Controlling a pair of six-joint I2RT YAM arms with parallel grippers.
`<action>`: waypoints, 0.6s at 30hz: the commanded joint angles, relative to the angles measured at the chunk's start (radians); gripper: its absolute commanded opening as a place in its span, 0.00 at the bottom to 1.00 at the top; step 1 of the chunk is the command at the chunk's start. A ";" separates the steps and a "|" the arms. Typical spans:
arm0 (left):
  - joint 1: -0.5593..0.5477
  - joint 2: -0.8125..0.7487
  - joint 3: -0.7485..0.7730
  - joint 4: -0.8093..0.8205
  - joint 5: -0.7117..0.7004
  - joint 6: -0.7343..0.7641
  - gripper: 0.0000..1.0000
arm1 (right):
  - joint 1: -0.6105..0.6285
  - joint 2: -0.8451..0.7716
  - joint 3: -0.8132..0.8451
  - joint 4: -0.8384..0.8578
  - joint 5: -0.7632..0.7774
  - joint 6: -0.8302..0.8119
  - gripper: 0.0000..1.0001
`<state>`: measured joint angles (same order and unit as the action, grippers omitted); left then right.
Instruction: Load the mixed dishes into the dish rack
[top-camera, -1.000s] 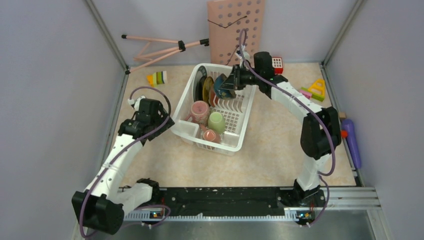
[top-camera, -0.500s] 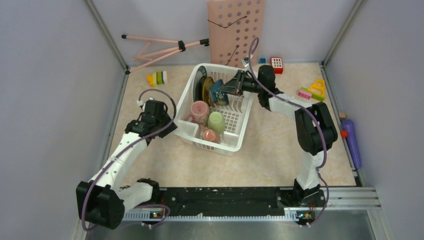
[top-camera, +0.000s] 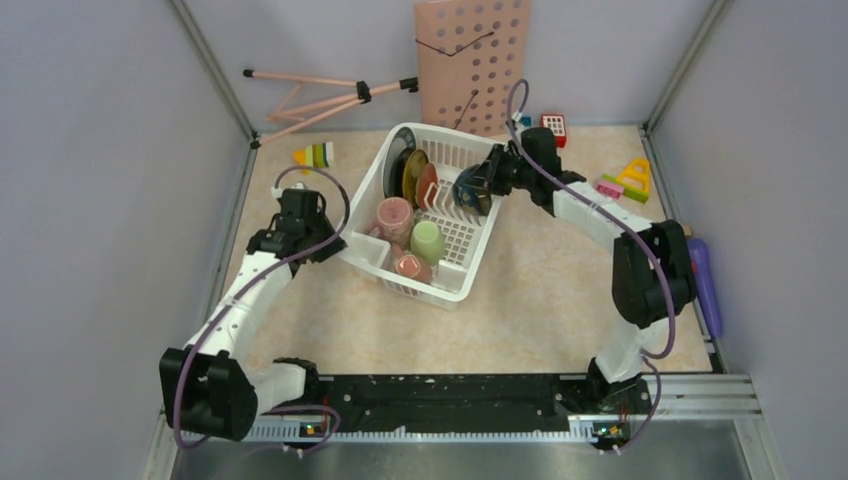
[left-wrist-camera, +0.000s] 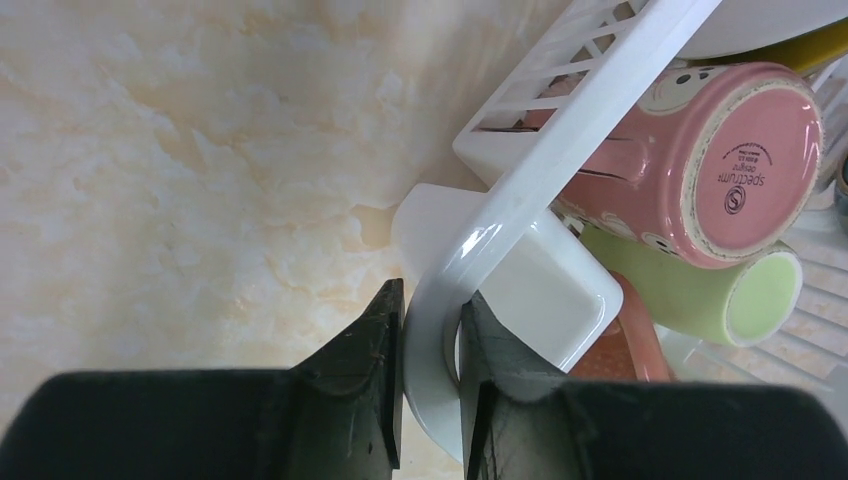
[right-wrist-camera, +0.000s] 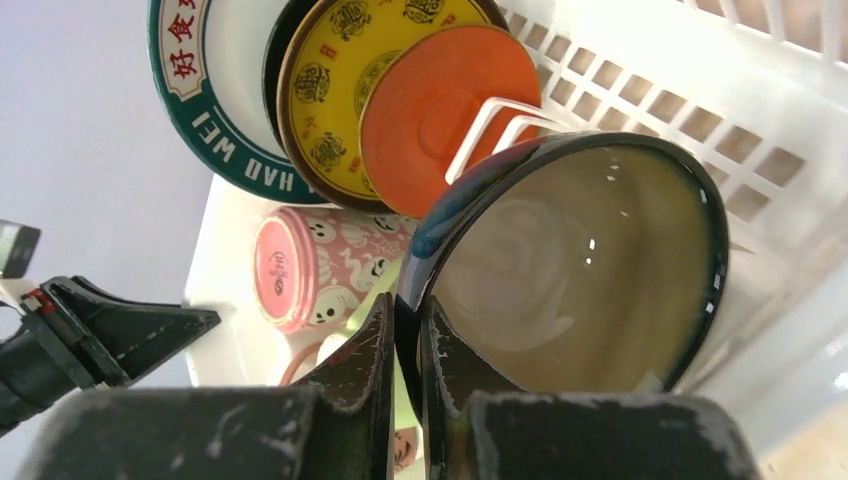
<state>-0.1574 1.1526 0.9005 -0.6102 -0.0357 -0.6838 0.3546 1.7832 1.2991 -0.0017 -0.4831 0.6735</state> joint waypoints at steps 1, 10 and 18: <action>0.040 0.105 0.053 0.098 -0.229 0.026 0.00 | -0.012 -0.149 -0.025 -0.088 0.170 -0.078 0.00; 0.040 0.252 0.133 0.261 -0.177 0.201 0.00 | 0.028 -0.363 -0.251 -0.094 0.192 -0.029 0.00; 0.040 0.374 0.192 0.428 0.143 0.385 0.00 | 0.075 -0.496 -0.331 -0.114 0.202 0.007 0.00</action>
<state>-0.1375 1.4391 1.0512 -0.3462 0.0765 -0.3908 0.4232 1.3804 0.9806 -0.0532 -0.3069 0.6682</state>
